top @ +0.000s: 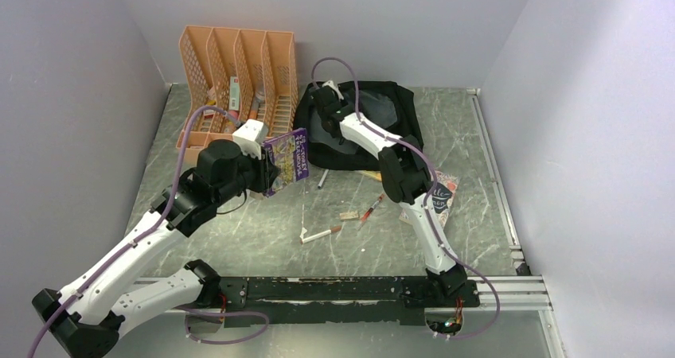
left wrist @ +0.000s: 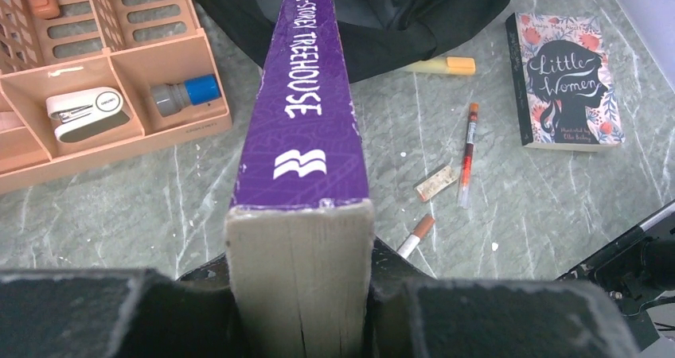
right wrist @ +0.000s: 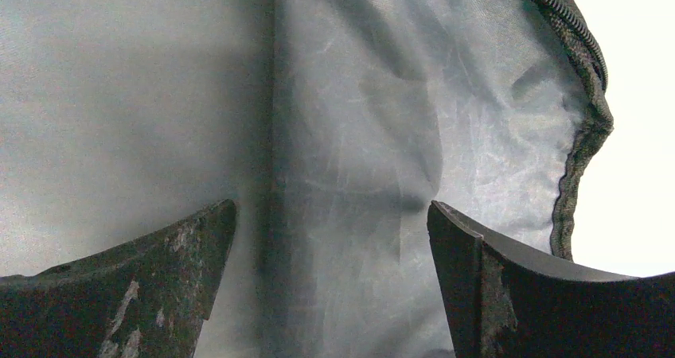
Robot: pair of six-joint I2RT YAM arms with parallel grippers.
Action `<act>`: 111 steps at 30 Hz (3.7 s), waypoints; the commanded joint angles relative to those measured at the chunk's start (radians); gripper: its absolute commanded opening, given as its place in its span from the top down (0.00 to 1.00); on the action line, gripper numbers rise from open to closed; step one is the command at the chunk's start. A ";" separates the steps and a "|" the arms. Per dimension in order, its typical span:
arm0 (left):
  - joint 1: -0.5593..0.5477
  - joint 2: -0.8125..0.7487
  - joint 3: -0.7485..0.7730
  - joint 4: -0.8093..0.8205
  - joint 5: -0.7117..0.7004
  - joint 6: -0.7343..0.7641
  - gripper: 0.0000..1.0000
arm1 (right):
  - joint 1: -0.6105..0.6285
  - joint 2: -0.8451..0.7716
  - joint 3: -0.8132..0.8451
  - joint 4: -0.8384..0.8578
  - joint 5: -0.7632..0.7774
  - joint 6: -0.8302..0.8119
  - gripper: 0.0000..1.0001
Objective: Pack the student bag
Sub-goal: Place the book in the student bag.
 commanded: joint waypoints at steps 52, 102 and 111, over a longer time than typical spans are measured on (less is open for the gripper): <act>0.142 0.557 0.199 0.687 0.254 -0.435 0.95 | -0.214 -0.478 -0.340 0.184 -0.502 0.210 1.00; 0.051 1.716 1.082 1.138 0.244 -0.778 0.92 | -0.213 -0.543 -0.409 0.322 -0.794 0.472 1.00; 0.052 1.707 1.062 1.031 0.227 -0.711 0.25 | -0.213 -0.546 -0.418 0.317 -0.746 0.452 1.00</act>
